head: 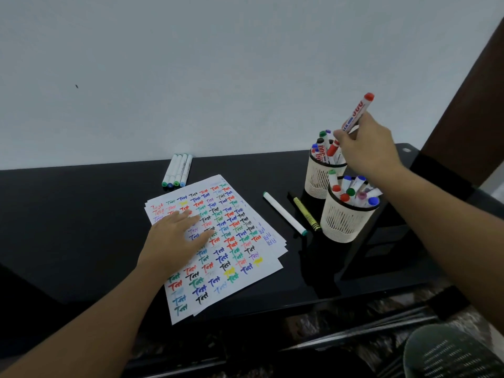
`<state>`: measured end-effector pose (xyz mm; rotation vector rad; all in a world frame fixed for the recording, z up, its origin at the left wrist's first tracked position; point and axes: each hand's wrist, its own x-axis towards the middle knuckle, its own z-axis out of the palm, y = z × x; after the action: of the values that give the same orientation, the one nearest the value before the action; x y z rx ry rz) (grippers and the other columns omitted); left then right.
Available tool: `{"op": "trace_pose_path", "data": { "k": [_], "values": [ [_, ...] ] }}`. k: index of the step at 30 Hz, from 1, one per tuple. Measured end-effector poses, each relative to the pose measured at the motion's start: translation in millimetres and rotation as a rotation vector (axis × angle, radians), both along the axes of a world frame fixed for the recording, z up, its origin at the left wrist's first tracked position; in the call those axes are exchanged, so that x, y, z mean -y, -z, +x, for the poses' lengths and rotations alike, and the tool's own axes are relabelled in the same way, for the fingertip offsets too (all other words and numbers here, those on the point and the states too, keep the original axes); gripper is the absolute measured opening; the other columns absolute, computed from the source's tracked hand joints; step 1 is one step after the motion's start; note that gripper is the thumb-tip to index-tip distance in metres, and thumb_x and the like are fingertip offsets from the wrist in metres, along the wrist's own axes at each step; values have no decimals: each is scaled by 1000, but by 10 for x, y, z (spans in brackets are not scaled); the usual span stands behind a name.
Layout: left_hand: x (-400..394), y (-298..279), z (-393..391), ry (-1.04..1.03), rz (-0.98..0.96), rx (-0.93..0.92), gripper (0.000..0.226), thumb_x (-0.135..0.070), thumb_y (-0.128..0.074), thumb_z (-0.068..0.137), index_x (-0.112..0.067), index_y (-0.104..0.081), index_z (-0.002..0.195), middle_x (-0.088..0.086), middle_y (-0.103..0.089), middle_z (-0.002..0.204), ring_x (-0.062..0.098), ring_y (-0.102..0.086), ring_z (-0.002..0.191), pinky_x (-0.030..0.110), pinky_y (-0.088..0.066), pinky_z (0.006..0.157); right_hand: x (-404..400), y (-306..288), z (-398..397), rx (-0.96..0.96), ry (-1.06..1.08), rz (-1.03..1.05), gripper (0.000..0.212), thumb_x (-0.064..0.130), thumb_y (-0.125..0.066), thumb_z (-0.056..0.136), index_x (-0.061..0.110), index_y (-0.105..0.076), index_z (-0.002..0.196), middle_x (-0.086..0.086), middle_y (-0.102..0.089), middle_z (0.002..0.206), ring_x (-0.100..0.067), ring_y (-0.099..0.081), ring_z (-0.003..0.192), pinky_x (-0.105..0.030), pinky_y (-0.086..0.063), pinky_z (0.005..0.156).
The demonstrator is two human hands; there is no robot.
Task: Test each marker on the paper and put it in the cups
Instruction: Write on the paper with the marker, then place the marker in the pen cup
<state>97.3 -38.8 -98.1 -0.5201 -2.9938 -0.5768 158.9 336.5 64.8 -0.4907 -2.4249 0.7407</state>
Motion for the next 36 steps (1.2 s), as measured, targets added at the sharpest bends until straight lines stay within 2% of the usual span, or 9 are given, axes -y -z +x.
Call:
{"op": "trace_pose_path", "data": {
  "k": [8,13,15,18,20,23,29,33,36],
  "values": [
    [11,-2,-11,12,10,-15,81,-81,-45,84,-31,-53,147,-5,-44,157,17,-34,148,46,-24,123,-262,134,-112,126,70,74,35,41,-60,104,11,-53,120,-13,-69,116,-30,-64,92,-38,-49,73],
    [11,6,-17,11,23,-20,84,-83,-43,81,-31,-54,146,-4,-45,157,18,-35,147,47,-26,122,-274,192,-146,175,64,50,38,53,-56,103,16,-58,114,-3,-63,103,-15,-62,71,-31,-46,60],
    [7,6,-18,13,19,-20,84,-83,-43,81,-31,-54,146,-5,-44,157,18,-34,148,47,-25,123,-284,191,-160,173,67,65,35,50,-55,104,16,-60,111,-2,-63,102,-14,-60,69,-26,-39,56],
    [9,7,-23,11,22,-20,84,-83,-43,80,-31,-54,146,-5,-44,157,17,-34,148,47,-25,123,-343,202,-193,182,90,43,32,44,-58,104,13,-65,100,-4,-68,95,-17,-61,68,-29,-45,58],
    [16,20,-31,11,23,-19,85,-84,-43,80,-31,-54,146,-5,-44,157,17,-34,148,47,-25,123,-388,213,-207,250,95,10,31,39,-61,103,10,-68,96,-6,-70,88,-19,-63,67,-32,-50,59],
    [18,34,-39,13,28,-22,85,-85,-44,80,-31,-55,145,-5,-45,156,17,-35,147,47,-26,123,-414,231,-209,378,51,-11,24,37,-68,100,13,-71,99,2,-67,79,-14,-61,68,-29,-43,56],
    [31,50,-54,15,40,-27,86,-86,-44,78,-31,-57,143,-5,-47,155,18,-37,146,49,-27,122,-325,222,-188,251,97,-3,44,46,-73,95,16,-61,126,0,-64,110,-25,-67,98,-43,-57,83],
    [36,59,-69,12,55,-21,85,-86,-45,78,-32,-57,143,-5,-47,155,18,-37,146,48,-27,122,-299,202,-173,123,92,96,28,45,-67,99,20,-62,111,-1,-66,95,-22,-63,82,-31,-44,62],
    [32,53,-61,9,58,-15,84,-85,-46,78,-32,-56,144,-6,-46,156,17,-36,147,47,-26,122,-308,171,-211,257,65,108,26,40,-71,97,15,-68,99,-4,-69,88,-22,-65,77,-33,-50,64]
  ]
}}
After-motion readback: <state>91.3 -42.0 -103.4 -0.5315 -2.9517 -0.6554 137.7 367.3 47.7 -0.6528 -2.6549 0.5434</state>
